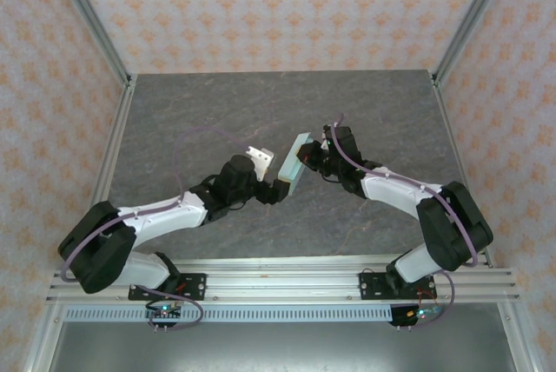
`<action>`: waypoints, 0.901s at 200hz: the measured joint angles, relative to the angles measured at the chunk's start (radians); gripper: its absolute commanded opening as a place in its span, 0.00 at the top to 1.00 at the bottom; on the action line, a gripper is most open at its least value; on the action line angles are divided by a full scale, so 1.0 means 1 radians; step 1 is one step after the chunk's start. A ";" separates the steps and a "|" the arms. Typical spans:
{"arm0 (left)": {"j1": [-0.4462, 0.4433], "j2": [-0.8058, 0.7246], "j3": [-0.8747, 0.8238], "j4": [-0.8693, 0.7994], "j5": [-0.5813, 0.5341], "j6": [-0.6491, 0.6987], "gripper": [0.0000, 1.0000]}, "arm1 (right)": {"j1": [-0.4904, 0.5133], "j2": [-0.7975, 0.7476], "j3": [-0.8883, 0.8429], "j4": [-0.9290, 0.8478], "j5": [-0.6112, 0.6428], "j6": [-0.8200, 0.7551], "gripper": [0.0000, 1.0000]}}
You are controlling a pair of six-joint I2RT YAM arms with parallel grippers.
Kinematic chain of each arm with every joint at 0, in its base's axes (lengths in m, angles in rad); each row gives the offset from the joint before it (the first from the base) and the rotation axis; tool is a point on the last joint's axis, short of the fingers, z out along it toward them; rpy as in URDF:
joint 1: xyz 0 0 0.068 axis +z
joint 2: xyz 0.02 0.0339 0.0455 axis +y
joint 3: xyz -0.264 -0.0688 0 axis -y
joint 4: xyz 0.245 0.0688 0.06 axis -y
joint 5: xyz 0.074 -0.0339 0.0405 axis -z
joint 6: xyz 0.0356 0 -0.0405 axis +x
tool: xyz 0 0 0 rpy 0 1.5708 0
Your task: Fold the paper box
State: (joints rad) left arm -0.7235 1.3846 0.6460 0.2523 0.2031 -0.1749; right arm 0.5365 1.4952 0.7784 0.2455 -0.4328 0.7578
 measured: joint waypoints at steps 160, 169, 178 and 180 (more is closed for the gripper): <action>-0.045 0.229 0.139 0.043 -0.105 0.100 0.47 | 0.002 0.000 0.000 0.000 0.018 0.000 0.94; -0.045 0.229 0.138 0.045 -0.108 0.102 0.48 | 0.002 0.000 0.000 0.000 0.020 0.000 0.92; -0.047 0.229 0.136 0.050 -0.111 0.106 0.50 | 0.002 0.000 0.000 0.000 0.023 -0.004 0.88; -0.047 0.229 0.135 0.051 -0.112 0.106 0.50 | 0.002 -0.001 0.000 0.000 0.024 -0.003 0.87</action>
State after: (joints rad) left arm -0.7704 1.6131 0.7811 0.3035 0.0910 -0.0689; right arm 0.5381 1.4944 0.7788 0.2455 -0.4091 0.7551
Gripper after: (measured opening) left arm 0.520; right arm 0.085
